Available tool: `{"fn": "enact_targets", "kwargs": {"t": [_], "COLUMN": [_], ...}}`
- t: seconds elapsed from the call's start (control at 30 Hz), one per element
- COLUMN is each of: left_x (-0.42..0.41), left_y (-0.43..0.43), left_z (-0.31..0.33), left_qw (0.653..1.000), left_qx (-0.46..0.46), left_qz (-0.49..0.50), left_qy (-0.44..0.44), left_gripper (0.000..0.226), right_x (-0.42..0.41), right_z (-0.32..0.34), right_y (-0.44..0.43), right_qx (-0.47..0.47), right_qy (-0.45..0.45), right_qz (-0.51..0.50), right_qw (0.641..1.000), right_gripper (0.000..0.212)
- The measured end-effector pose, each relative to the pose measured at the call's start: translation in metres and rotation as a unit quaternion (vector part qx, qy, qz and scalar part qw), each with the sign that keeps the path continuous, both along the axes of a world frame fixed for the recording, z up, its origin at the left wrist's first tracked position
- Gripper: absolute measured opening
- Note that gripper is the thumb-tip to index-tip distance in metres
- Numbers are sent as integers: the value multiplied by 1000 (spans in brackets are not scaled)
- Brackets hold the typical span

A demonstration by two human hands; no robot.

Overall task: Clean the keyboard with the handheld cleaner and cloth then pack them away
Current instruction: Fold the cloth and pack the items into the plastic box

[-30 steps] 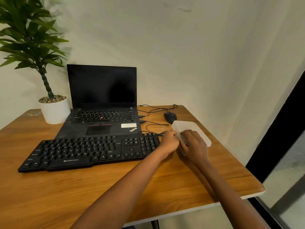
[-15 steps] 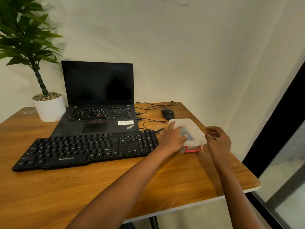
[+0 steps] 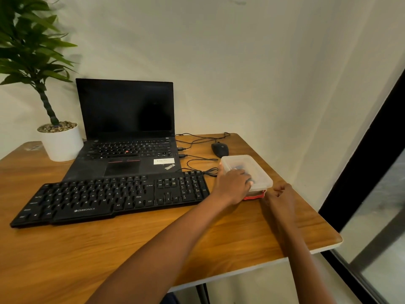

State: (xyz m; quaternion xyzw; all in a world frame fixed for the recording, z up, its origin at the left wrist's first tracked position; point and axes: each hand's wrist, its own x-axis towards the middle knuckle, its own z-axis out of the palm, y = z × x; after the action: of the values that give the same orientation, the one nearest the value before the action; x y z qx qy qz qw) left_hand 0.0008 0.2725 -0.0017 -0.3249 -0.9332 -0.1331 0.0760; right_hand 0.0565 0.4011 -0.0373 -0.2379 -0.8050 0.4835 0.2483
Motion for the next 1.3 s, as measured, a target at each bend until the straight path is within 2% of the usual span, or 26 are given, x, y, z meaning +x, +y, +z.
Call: {"fn": "enact_targets", "kwargs": {"t": [0.13, 0.3, 0.37, 0.47, 0.53, 0.83, 0.87, 0.93, 1.0, 1.1, 1.2, 1.23, 1.3], "left_x": [1, 5, 5, 2, 0, 2, 3, 1, -4, -18, -47, -60, -85], "left_y": [-2, -2, -2, -3, -3, -2, -1, -1, -1, -4, -12, -16, -18], "left_z": [1, 3, 2, -1, -3, -8, -8, -9, -8, 3, 4, 3, 1], "left_qw": [1000, 1000, 999, 998, 998, 1000, 1000, 1000, 1000, 993, 953, 939, 928], "left_qx": [-7, -24, -37, -57, -63, 12, 17, 20, 30, 110, 287, 311, 298], "left_qz": [-1, 1, -5, -18, -20, -7, -4, -3, -4, -11, 92, 141, 189], "left_qy": [-1, 4, -1, -18, -11, 15, 17, 13, -2, -49, -26, -33, -117], "left_gripper": [41, 42, 48, 72, 79, 49, 48, 48, 48, 43, 25, 23, 25], "right_x": [3, 6, 7, 7, 6, 9, 8, 5, -1, -22, -42, -46, -50], "right_z": [3, 4, 3, 10, 13, 8, 10, 14, 24, 39, 43, 42, 39], "right_y": [-7, -10, -10, -7, -7, -8, -8, -8, -10, -20, -21, -19, -16], "right_qx": [28, 6, -38, -174, -213, -175, -147, -8, 131, 259, 306, 310, 317], "right_qy": [-3, 18, 37, 69, 74, 80, 75, 48, 45, 47, -40, -71, -95], "right_qz": [-1, -2, -5, -1, 14, 30, 25, -16, -52, 0, 71, 79, 78], "right_qw": [1000, 1000, 999, 982, 974, 981, 986, 999, 989, 965, 949, 945, 941], "right_gripper": [20, 23, 18, 12, 14, 6, 6, 15, 23, 18, 23, 24, 22]}}
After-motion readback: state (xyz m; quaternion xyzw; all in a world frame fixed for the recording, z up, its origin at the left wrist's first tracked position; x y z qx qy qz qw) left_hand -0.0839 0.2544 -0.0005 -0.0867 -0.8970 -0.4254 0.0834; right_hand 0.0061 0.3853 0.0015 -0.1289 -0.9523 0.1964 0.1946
